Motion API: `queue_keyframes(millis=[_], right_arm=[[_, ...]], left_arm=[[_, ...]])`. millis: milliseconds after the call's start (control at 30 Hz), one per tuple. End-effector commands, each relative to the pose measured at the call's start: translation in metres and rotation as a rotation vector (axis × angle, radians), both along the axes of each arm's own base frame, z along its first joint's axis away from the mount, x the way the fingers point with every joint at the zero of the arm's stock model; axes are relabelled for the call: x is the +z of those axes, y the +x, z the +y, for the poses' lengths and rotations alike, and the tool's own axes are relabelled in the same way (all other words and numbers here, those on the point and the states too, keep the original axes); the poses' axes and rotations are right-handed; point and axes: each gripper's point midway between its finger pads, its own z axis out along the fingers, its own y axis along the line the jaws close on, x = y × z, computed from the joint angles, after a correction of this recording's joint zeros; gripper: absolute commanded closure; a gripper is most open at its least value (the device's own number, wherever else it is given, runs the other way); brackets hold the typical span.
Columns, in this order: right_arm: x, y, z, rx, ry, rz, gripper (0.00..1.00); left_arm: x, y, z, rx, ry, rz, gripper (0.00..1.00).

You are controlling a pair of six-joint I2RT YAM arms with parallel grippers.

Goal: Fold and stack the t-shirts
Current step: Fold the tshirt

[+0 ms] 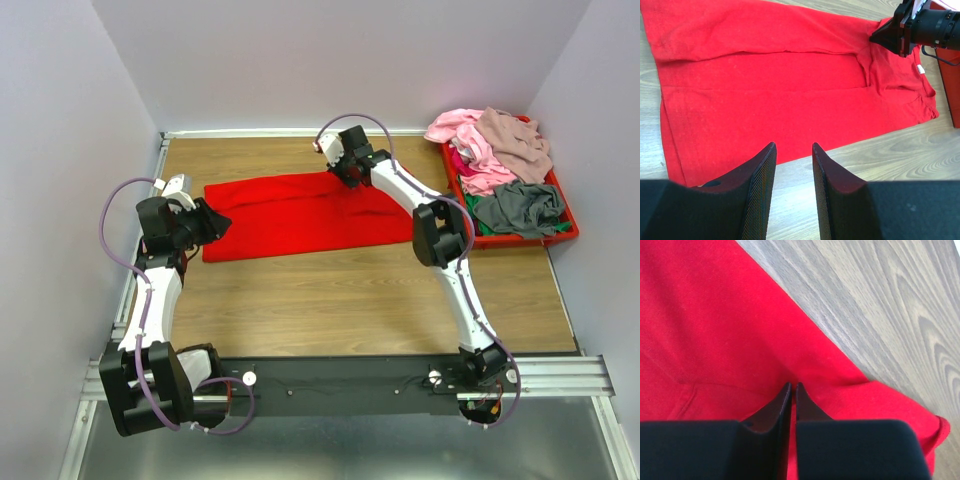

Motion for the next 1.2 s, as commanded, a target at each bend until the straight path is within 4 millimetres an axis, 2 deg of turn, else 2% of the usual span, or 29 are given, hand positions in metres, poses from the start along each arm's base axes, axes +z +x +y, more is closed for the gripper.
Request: queue_keyframes(millis=[0, 167, 367, 633, 1167], right_arm=[[0.014, 0.000, 0.001, -0.011, 0.007, -0.017, 0.91], [0.024, 0.002, 0.007, 0.002, 0.026, -0.031, 0.99], [0.032, 0.004, 0.017, 0.022, 0.049, -0.048, 1.00], [0.029, -0.002, 0.036, 0.055, 0.056, -0.049, 1.00], [0.028, -0.011, 0.061, 0.107, 0.058, -0.059, 1.00]], left_arm=[[0.001, 0.000, 0.001, -0.003, 0.016, -0.009, 0.57], [0.000, 0.001, 0.001, -0.003, 0.017, -0.008, 0.57], [0.000, 0.001, 0.000, -0.003, 0.017, -0.006, 0.57], [0.000, 0.001, 0.001, -0.002, 0.017, -0.008, 0.57], [0.000, 0.001, 0.001, -0.002, 0.018, -0.008, 0.57]])
